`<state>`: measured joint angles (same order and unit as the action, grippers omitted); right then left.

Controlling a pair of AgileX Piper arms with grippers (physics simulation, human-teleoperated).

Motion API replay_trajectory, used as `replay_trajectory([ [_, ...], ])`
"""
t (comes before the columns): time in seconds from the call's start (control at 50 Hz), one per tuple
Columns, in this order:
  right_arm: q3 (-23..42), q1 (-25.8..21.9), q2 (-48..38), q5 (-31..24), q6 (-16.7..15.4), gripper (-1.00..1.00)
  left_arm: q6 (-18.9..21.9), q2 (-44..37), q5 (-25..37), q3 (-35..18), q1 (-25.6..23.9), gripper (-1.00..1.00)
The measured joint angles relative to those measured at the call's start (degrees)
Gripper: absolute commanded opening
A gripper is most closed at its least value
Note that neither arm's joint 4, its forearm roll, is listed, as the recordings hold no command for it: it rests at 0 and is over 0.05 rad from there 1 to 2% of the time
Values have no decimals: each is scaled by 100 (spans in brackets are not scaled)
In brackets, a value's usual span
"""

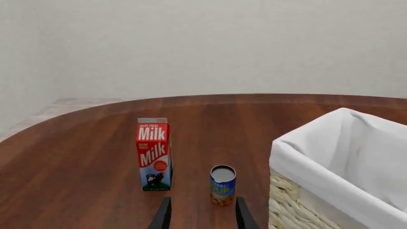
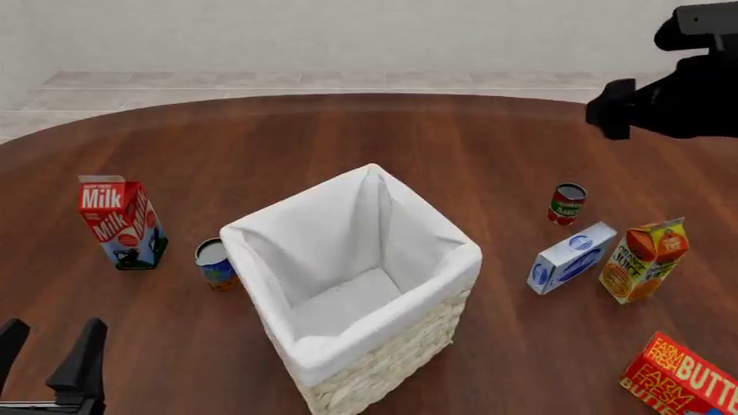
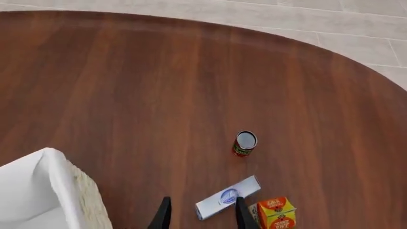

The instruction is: Pick up the tomato sauce, and put it in the basket.

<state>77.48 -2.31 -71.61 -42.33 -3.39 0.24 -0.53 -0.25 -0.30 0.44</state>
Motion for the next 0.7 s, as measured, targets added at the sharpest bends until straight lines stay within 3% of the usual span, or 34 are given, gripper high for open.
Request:
replay_trajectory([
  [0.3,456,236,-802,-246,48,100,0,7,2,4,-1,100],
  [0.7,860,517,-1644,-152,-16,100,-1,-5,69,-76,-1,100],
])
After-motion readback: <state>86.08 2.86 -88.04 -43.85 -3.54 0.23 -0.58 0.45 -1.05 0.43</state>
